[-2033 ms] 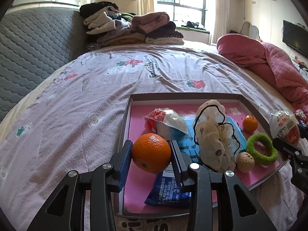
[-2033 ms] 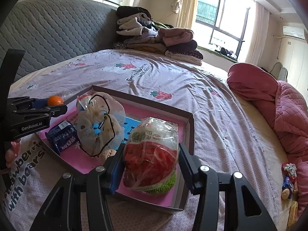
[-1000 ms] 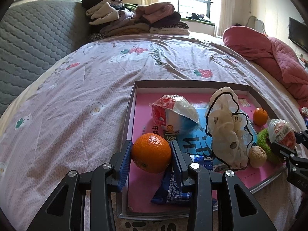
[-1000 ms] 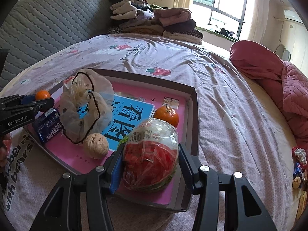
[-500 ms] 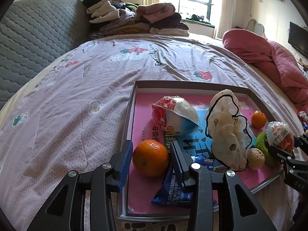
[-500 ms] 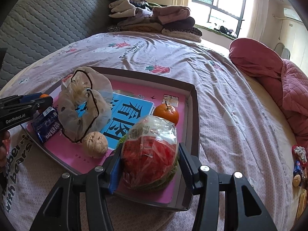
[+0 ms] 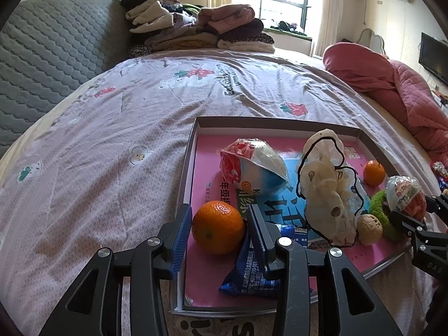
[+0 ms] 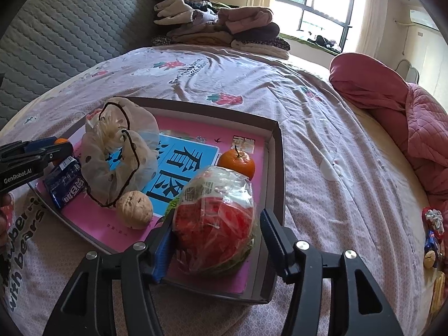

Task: Organize objects
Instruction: 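Lower the orange with the left tool while the right tool lowers the wrapped item into the tray, then open both tools to release the orange and wrapped item in the tray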

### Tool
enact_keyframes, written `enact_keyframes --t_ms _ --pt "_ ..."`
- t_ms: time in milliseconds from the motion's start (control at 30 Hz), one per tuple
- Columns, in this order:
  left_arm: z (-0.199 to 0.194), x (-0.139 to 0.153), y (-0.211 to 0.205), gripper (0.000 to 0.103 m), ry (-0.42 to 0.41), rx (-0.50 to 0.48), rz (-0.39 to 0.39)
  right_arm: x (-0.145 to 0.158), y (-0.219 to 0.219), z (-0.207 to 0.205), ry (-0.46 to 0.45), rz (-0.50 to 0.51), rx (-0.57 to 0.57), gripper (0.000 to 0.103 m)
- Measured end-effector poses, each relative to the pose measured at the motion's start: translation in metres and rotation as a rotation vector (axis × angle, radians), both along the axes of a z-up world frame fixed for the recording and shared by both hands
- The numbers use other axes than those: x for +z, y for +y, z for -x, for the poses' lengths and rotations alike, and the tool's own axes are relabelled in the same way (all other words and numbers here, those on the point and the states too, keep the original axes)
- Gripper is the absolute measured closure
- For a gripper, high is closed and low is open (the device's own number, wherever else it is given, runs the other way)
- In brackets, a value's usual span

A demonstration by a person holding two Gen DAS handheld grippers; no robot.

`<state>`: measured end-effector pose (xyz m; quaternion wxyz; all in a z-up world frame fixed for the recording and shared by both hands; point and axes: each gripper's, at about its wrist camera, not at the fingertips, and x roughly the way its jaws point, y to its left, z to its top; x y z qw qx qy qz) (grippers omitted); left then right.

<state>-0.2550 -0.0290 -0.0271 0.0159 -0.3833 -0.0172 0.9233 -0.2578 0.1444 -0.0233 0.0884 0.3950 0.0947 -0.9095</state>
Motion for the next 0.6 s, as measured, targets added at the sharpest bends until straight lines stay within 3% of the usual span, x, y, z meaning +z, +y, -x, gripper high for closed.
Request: enact_keyframes --t_ms 533,600 --pt "-0.0083 0.0023 0.0067 0.053 -0.01 0.006 0.018 0.0041 0.0019 -0.0028 0.018 0.022 0.0 0.038" --pt "-0.0097 0.0032 0.0062 0.045 -0.014 0.007 0.009 0.0053 0.0024 -0.0035 0.022 0.023 0.001 0.038"
